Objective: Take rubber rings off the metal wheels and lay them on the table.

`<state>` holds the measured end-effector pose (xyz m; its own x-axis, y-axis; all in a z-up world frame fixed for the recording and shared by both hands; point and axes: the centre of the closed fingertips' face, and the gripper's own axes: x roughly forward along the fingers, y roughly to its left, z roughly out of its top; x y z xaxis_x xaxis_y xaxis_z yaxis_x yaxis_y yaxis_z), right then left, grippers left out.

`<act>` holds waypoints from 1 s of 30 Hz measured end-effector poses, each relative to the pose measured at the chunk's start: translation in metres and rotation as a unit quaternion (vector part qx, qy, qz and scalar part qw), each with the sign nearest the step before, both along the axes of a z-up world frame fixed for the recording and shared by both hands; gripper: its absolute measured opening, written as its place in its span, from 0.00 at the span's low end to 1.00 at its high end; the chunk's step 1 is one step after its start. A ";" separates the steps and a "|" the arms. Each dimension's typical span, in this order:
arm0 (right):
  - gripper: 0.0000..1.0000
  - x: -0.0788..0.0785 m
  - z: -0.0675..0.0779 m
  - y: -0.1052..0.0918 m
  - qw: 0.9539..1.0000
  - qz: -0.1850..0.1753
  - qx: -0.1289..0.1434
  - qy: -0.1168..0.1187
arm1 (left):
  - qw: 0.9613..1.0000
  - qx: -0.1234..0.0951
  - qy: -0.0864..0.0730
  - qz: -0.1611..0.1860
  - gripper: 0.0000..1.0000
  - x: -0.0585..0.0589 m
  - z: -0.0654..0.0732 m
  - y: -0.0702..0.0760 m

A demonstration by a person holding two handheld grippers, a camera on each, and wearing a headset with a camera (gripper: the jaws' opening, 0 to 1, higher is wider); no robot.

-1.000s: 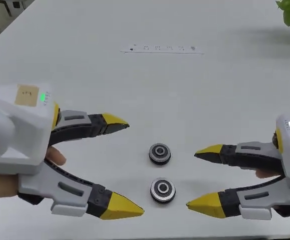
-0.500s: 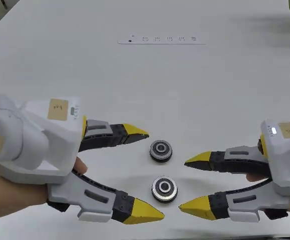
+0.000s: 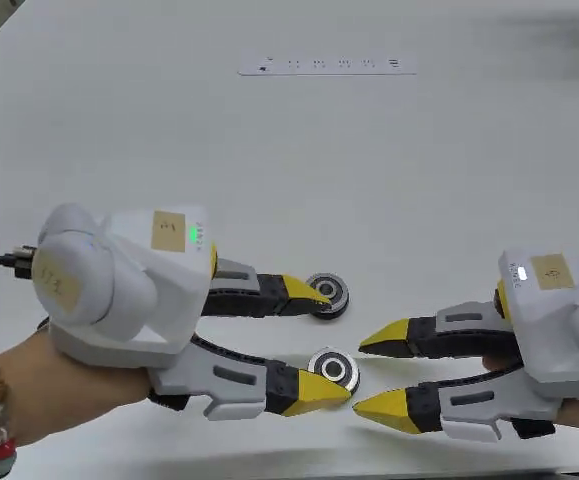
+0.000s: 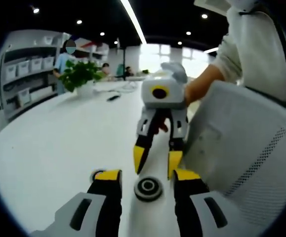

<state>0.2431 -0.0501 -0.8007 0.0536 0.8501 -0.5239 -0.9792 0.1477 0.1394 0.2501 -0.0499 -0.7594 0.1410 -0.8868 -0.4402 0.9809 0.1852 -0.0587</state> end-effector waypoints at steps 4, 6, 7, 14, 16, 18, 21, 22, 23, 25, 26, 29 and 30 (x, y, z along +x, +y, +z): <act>0.28 0.001 -0.001 0.001 1.000 -0.001 0.001 0.000 | 1.000 0.005 0.002 -0.004 0.33 -0.002 -0.008 -0.002; 0.27 0.002 -0.002 0.002 1.000 -0.003 0.003 0.001 | 1.000 0.009 0.002 -0.007 0.28 -0.004 -0.011 -0.003; 0.27 0.002 -0.002 0.002 1.000 -0.003 0.004 0.002 | 1.000 0.011 -0.002 -0.009 0.27 -0.004 -0.014 -0.003; 0.25 0.003 -0.004 0.004 1.000 -0.003 0.007 0.003 | 1.000 0.027 0.001 -0.004 0.21 -0.004 -0.026 -0.001; 0.25 0.002 -0.004 0.004 1.000 -0.002 0.007 0.002 | 0.999 0.033 -0.004 -0.002 0.20 -0.004 -0.029 -0.001; 0.24 0.002 -0.005 0.005 1.000 -0.002 0.007 0.002 | 0.999 0.035 -0.003 0.000 0.19 -0.003 -0.032 0.000; 0.24 0.002 -0.005 0.005 1.000 -0.001 0.006 0.000 | 0.999 0.035 -0.007 0.002 0.17 -0.002 -0.033 0.000; 0.24 0.002 -0.006 0.005 1.000 -0.002 0.006 -0.001 | 0.999 0.036 -0.013 0.003 0.17 -0.001 -0.033 0.001; 0.24 0.003 -0.007 0.004 1.000 -0.004 0.005 -0.003 | 0.999 0.037 -0.016 0.000 0.16 -0.002 -0.033 0.001; 0.24 0.003 -0.007 0.004 1.000 -0.006 0.004 -0.004 | 0.999 0.036 -0.020 -0.004 0.15 -0.003 -0.033 -0.001; 0.23 0.004 -0.007 0.004 1.000 -0.008 0.007 -0.004 | 0.999 0.038 -0.024 -0.007 0.15 -0.004 -0.034 -0.001; 0.23 0.003 -0.006 0.004 1.000 -0.008 0.007 -0.006 | 0.998 0.039 -0.037 -0.012 0.15 -0.004 -0.033 -0.003; 0.23 0.003 -0.007 0.004 1.000 -0.008 0.006 -0.007 | 0.998 0.039 -0.041 -0.013 0.15 -0.004 -0.033 -0.003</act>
<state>0.2464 -0.0461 -0.8076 0.0745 0.8548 -0.5136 -0.9785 0.1619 0.1275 0.2457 -0.0528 -0.7926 0.1565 -0.8542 -0.4958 0.9864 0.1604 0.0350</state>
